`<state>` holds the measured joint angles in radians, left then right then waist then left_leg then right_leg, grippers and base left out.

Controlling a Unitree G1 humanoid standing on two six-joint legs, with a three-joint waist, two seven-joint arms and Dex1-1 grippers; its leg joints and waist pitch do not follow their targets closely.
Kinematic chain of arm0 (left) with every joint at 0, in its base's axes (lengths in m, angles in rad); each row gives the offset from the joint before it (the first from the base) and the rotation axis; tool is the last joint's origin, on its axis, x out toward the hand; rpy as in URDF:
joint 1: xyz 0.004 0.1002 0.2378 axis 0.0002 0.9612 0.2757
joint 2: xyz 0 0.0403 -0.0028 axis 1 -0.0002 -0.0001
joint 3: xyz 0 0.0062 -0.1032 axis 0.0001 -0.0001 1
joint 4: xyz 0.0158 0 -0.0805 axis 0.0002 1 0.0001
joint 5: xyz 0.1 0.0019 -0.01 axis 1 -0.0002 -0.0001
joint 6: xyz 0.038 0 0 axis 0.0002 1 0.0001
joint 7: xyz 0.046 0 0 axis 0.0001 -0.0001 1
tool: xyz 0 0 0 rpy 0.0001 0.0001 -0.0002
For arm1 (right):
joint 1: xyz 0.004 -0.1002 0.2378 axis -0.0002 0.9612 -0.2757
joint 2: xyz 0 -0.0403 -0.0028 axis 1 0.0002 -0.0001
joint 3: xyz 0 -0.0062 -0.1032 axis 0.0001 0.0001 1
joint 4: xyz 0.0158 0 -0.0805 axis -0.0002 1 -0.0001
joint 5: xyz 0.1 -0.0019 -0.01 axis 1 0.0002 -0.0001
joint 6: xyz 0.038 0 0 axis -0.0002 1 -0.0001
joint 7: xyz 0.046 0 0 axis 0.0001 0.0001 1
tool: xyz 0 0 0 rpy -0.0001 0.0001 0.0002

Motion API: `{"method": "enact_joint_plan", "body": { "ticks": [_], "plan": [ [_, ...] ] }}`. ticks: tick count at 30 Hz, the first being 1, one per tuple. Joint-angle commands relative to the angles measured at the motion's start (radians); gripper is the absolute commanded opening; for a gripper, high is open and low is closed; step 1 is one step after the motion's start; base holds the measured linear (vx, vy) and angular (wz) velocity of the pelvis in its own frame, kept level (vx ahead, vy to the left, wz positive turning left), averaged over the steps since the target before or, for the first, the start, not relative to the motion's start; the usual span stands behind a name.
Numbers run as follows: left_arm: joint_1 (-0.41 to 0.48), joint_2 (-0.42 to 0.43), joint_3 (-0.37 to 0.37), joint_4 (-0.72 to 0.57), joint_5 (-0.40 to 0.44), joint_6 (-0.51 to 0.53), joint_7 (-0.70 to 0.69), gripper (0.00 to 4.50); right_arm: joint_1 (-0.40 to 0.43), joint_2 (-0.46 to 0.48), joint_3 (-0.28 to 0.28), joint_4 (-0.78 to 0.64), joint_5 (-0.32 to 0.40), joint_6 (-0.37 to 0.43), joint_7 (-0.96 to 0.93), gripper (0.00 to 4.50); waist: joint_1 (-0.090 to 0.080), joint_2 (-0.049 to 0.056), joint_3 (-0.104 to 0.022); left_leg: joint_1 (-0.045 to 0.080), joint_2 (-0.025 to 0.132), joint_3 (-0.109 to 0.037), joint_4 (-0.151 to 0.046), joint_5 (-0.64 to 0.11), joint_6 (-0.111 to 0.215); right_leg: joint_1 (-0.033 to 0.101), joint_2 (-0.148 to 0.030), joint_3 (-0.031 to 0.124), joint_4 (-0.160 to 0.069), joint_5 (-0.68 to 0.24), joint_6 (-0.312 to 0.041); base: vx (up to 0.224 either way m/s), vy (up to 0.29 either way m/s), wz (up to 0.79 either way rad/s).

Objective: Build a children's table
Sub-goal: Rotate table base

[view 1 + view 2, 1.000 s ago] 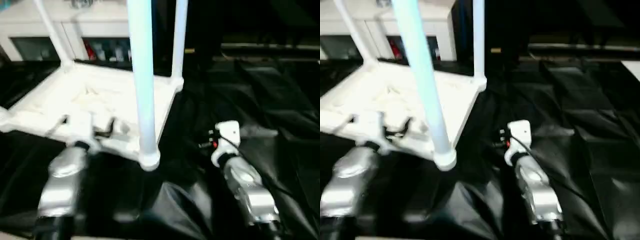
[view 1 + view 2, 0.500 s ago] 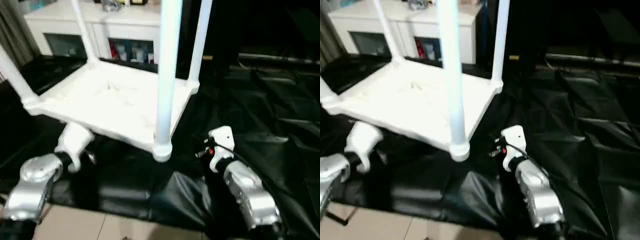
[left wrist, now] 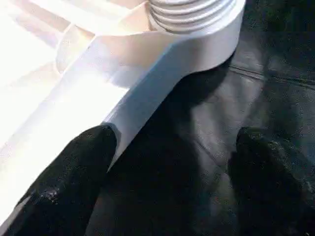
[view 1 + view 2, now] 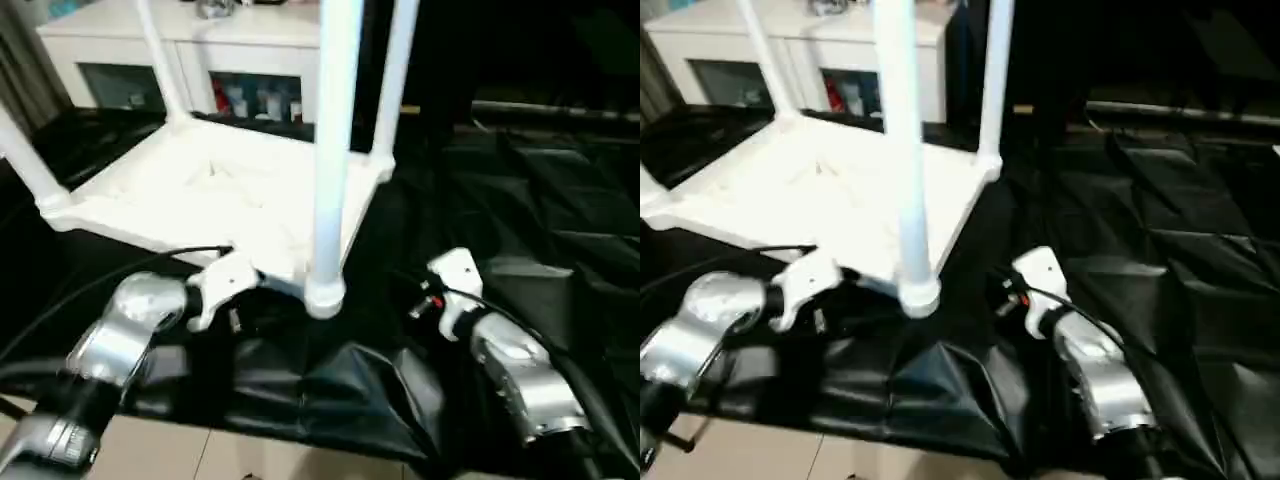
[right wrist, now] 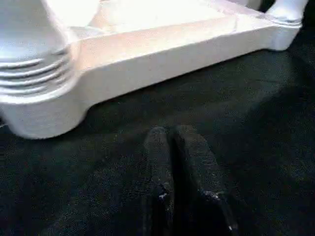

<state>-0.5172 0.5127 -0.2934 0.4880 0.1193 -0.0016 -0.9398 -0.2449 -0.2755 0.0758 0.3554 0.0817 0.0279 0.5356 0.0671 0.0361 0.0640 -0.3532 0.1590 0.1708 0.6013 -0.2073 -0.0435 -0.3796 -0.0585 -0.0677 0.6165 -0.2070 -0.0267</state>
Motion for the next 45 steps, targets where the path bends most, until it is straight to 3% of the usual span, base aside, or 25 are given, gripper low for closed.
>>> {"method": "enact_joint_plan", "body": {
  "ticks": [1, 2, 3, 4, 5, 10, 13, 14, 15, 17, 19, 23, 27, 30, 32, 33, 34, 36, 38, 45],
  "plan": [
    [-0.013, -0.002, -0.015, 0.033, 0.026, -0.004, 0.021, 4.50, -0.012, 0.003, -0.007, 0.021, 0.003, -0.012, 0.002, 0.27, 0.006, -0.001, -0.082, -0.004, 0.067, -0.029, -0.062, -0.037, 0.067, 0.051, -0.101, 0.062, -0.051, 0.043, -0.253, 0.000, 0.000, 0.00],
    [-0.025, -0.008, -0.021, 0.049, 0.034, -0.011, 0.027, 4.50, -0.016, 0.004, -0.007, 0.031, 0.000, -0.016, -0.003, 0.27, 0.006, 0.000, -0.081, -0.006, 0.068, -0.028, -0.061, -0.022, 0.085, 0.047, -0.098, 0.060, -0.048, 0.089, -0.264, 0.000, 0.000, 0.00],
    [-0.046, -0.020, -0.032, 0.081, 0.053, -0.027, 0.040, 4.50, -0.019, 0.004, -0.004, 0.033, -0.006, -0.021, -0.007, 0.27, 0.007, -0.005, -0.079, -0.008, 0.066, -0.027, -0.060, -0.035, 0.096, 0.048, -0.099, 0.059, -0.050, 0.079, -0.267, 0.000, 0.000, 0.00],
    [-0.073, -0.035, -0.039, 0.124, 0.066, -0.042, 0.046, 4.50, -0.019, 0.004, 0.000, 0.026, -0.006, -0.020, -0.004, 0.27, 0.007, 0.003, -0.078, -0.005, 0.066, -0.026, -0.060, -0.049, 0.096, 0.046, -0.098, 0.059, -0.052, 0.063, -0.266, 0.000, 0.000, 0.00],
    [-0.073, -0.035, -0.039, 0.124, 0.066, -0.042, 0.046, 4.50, -0.019, 0.004, 0.000, 0.026, -0.006, -0.020, -0.004, 0.27, 0.007, -0.001, -0.076, -0.004, 0.069, -0.026, -0.062, -0.073, 0.091, 0.047, -0.100, 0.059, -0.058, 0.028, -0.263, 0.000, 0.000, 0.00],
    [-0.101, -0.047, -0.030, 0.137, 0.029, -0.066, -0.008, 4.50, 0.000, -0.013, 0.005, 0.017, -0.007, -0.050, 0.025, 0.27, 0.009, 0.006, -0.072, -0.001, 0.074, -0.028, -0.069, -0.139, 0.053, 0.047, -0.104, 0.061, -0.067, -0.061, -0.254, 0.000, 0.000, 0.00],
    [-0.103, -0.040, -0.021, 0.119, 0.012, -0.072, -0.028, 4.50, 0.013, -0.020, 0.002, 0.012, 0.006, -0.061, 0.047, 0.27, 0.011, 0.005, -0.072, -0.002, 0.075, -0.028, -0.069, -0.136, 0.051, 0.047, -0.103, 0.061, -0.065, -0.056, -0.258, 0.000, 0.000, 0.00],
    [-0.106, -0.039, -0.017, 0.114, 0.005, -0.066, -0.036, 4.50, 0.016, -0.022, 0.002, 0.007, 0.012, -0.063, 0.059, 0.27, 0.013, 0.012, -0.073, -0.002, 0.074, -0.028, -0.067, -0.135, 0.054, 0.047, -0.104, 0.061, -0.063, -0.043, -0.261, 0.000, 0.000, 0.00],
    [-0.107, -0.039, -0.016, 0.114, 0.004, -0.065, -0.039, 4.50, 0.017, -0.023, 0.002, 0.005, 0.014, -0.064, 0.062, 0.27, 0.012, 0.008, -0.074, -0.003, 0.075, -0.028, -0.067, -0.130, 0.057, 0.048, -0.103, 0.061, -0.063, -0.031, -0.262, 0.000, 0.000, 0.00],
    [-0.118, -0.037, 0.001, 0.103, -0.017, -0.058, -0.064, 4.50, 0.031, -0.031, 0.009, -0.019, 0.039, -0.062, 0.117, 0.27, 0.014, 0.002, -0.073, -0.004, 0.076, -0.028, -0.067, -0.126, 0.065, 0.049, -0.104, 0.060, -0.063, -0.023, -0.264, 0.000, 0.000, 0.00],
    [-0.132, -0.042, 0.015, 0.109, -0.034, -0.064, -0.073, 4.50, 0.046, -0.036, 0.019, -0.048, 0.077, -0.039, 0.184, 0.27, 0.018, 0.008, -0.074, -0.002, 0.077, -0.027, -0.066, -0.128, 0.077, 0.048, -0.104, 0.060, -0.063, -0.024, -0.267, 0.000, 0.000, 0.00],
    [-0.168, -0.054, 0.013, 0.170, -0.016, -0.100, -0.048, 4.50, 0.056, -0.046, 0.036, -0.099, 0.147, 0.003, 0.295, 0.27, 0.021, 0.006, -0.072, -0.005, 0.076, -0.027, -0.066, -0.133, 0.087, 0.049, -0.103, 0.058, -0.066, -0.048, -0.262, 0.000, 0.000, 0.00],
    [-0.224, -0.074, 0.010, 0.227, -0.006, -0.125, -0.030, 4.50, 0.051, -0.042, 0.035, -0.141, 0.206, 0.044, 0.355, 0.64, 0.022, 0.007, -0.077, -0.004, 0.077, -0.028, -0.064, -0.109, 0.086, 0.049, -0.103, 0.058, -0.062, -0.022, -0.263, 0.000, 0.000, 0.00],
    [-0.255, -0.091, -0.011, 0.279, 0.010, -0.112, -0.055, 4.50, 0.041, -0.041, 0.036, -0.132, 0.200, 0.038, 0.362, 1.02, 0.023, 0.009, -0.077, -0.003, 0.076, -0.028, -0.062, -0.102, 0.081, 0.048, -0.102, 0.056, -0.063, -0.012, -0.262, 0.000, 0.000, 0.00],
    [-0.271, -0.090, -0.044, 0.305, 0.059, -0.119, -0.025, 4.50, 0.036, -0.038, 0.035, -0.129, 0.198, 0.034, 0.358, 1.07, 0.022, 0.010, -0.077, -0.005, 0.076, -0.028, -0.064, -0.102, 0.080, 0.048, -0.102, 0.056, -0.064, -0.004, -0.263, 0.000, 0.000, 0.00],
    [-0.297, -0.088, -0.093, 0.354, 0.139, -0.145, 0.038, 4.50, 0.030, -0.036, 0.036, -0.126, 0.195, 0.031, 0.355, 1.16, 0.023, 0.020, -0.079, -0.005, 0.077, -0.031, -0.062, -0.104, 0.075, 0.050, -0.104, 0.055, -0.060, 0.000, -0.262, 0.000, 0.000, 0.00],
    [-0.298, -0.088, -0.093, 0.355, 0.139, -0.145, 0.039, 4.50, 0.030, -0.036, 0.036, -0.126, 0.195, 0.031, 0.355, 1.29, 0.021, 0.015, -0.078, -0.004, 0.076, -0.030, -0.063, -0.110, 0.078, 0.048, -0.100, 0.055, -0.066, -0.003, -0.257, 0.000, 0.000, 0.00],
    [-0.315, -0.104, -0.084, 0.387, 0.143, -0.143, 0.085, 4.50, 0.029, -0.037, 0.034, -0.128, 0.191, 0.030, 0.350, 1.51, 0.021, 0.012, -0.080, -0.007, 0.073, -0.031, -0.061, -0.101, 0.078, 0.055, -0.105, 0.055, -0.063, 0.011, -0.257, 0.000, 0.000, 0.00],
    [-0.326, -0.130, -0.069, 0.426, 0.128, -0.146, 0.098, 4.50, 0.032, -0.038, 0.033, -0.126, 0.190, 0.029, 0.351, 1.61, 0.023, 0.017, -0.080, -0.007, 0.073, -0.030, -0.059, -0.096, 0.081, 0.053, -0.104, 0.054, -0.065, 0.005, -0.262, 0.000, 0.000, 0.00],
    [-0.347, -0.181, -0.091, 0.540, 0.151, -0.184, 0.120, 4.50, 0.026, -0.032, 0.036, -0.117, 0.172, 0.012, 0.341, 2.23, 0.021, 0.015, -0.080, -0.009, 0.074, -0.030, -0.060, -0.108, 0.091, 0.053, -0.104, 0.052, -0.070, -0.005, -0.259, 0.000, 0.000, 0.00]
  ]
}}
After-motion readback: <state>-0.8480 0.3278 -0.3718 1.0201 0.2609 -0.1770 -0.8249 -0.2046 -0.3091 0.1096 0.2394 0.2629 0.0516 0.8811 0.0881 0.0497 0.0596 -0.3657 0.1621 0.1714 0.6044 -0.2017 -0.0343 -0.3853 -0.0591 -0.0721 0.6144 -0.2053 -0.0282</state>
